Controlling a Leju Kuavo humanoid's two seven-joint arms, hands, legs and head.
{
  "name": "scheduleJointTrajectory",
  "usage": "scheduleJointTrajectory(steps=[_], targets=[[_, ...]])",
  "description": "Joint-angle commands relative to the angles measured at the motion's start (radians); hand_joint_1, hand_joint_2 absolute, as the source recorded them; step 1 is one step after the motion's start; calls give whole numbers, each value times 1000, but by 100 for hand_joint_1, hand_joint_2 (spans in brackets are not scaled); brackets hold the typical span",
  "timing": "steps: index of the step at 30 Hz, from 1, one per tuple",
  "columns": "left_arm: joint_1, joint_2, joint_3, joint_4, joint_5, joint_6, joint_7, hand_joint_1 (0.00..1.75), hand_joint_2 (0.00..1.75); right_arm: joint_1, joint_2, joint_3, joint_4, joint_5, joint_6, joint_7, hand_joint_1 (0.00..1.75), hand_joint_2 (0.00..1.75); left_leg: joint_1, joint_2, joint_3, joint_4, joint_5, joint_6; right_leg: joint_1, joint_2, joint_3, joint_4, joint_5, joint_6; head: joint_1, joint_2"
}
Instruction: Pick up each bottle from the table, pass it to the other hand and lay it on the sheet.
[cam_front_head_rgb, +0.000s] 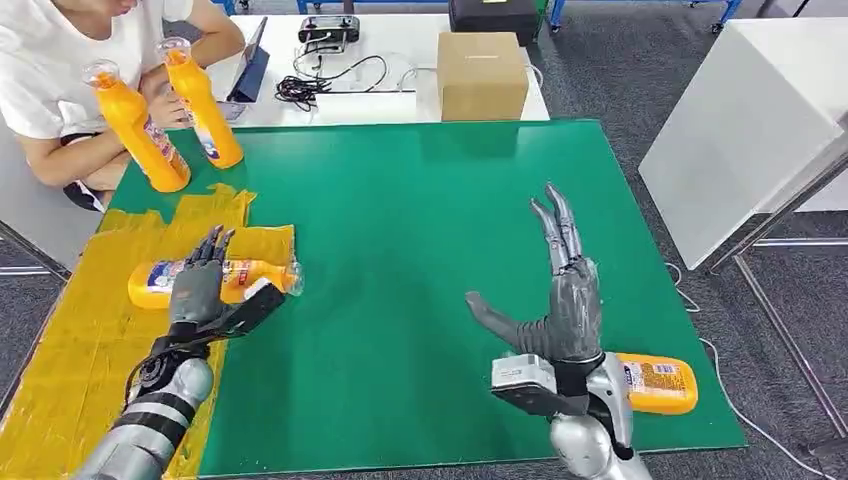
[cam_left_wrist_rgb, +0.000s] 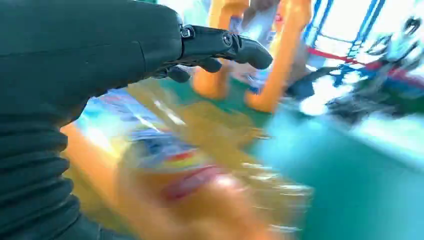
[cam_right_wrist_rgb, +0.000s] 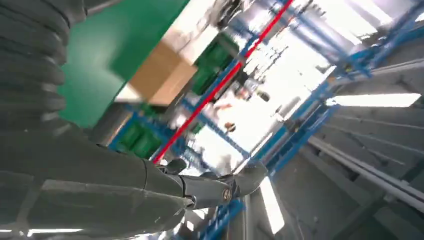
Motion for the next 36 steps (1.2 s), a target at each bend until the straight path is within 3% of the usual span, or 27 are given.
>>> scheduleJointTrajectory(steps=[1, 4, 8, 12, 15, 17, 22, 36], targets=[[136, -83, 136, -304, 331, -111, -158, 0, 175, 13, -135, 27, 92, 117, 58, 75, 0, 175, 1, 2, 5, -1, -3, 0, 1, 1, 6, -3, -1, 1, 0, 0], [204, -99, 176, -432, 515, -193, -240, 0, 175, 20, -208, 16, 110, 167, 92, 100, 0, 175, 1, 2, 2, 0, -2, 0, 1, 2, 3, -2, -1, 1, 0, 0], [278, -108, 179, -567, 638, -320, -251, 0, 175, 48, -284, -43, 148, 225, 154, 141, 0, 175, 1, 0, 3, 0, -2, 0, 1, 0, 4, -3, -2, 1, 0, 0], [282, -111, 177, -572, 638, -320, -251, 0, 175, 52, -291, -51, 155, 218, 156, 132, 0, 175, 0, 0, 2, -1, -2, 0, 0, 0, 2, -2, -1, 1, 0, 0], [281, -115, 156, -561, 641, -335, -251, 0, 175, 51, -357, -55, 214, 267, 257, 195, 0, 175, 1, 0, 2, -1, -1, 0, 0, 0, 3, -2, -1, 0, 0, 0], [297, -123, 138, -579, 639, -335, -250, 0, 175, 42, -349, -94, 287, 366, 213, 255, 0, 175, 1, -2, 3, -1, -1, 0, 0, -2, 4, -3, -1, 1, 0, 0], [289, -122, 115, -556, 643, -339, -243, 0, 175, 27, -354, -108, 370, 318, 284, 239, 0, 175, 0, -2, 1, -1, -1, 0, 0, -1, 2, -2, 0, 0, 0, 0], [285, -120, 116, -552, 647, -342, -243, 0, 175, 31, -357, -101, 368, 313, 299, 242, 0, 175, 1, -2, 2, -1, -1, 0, 0, -1, 3, -3, -1, 0, 0, 0]])
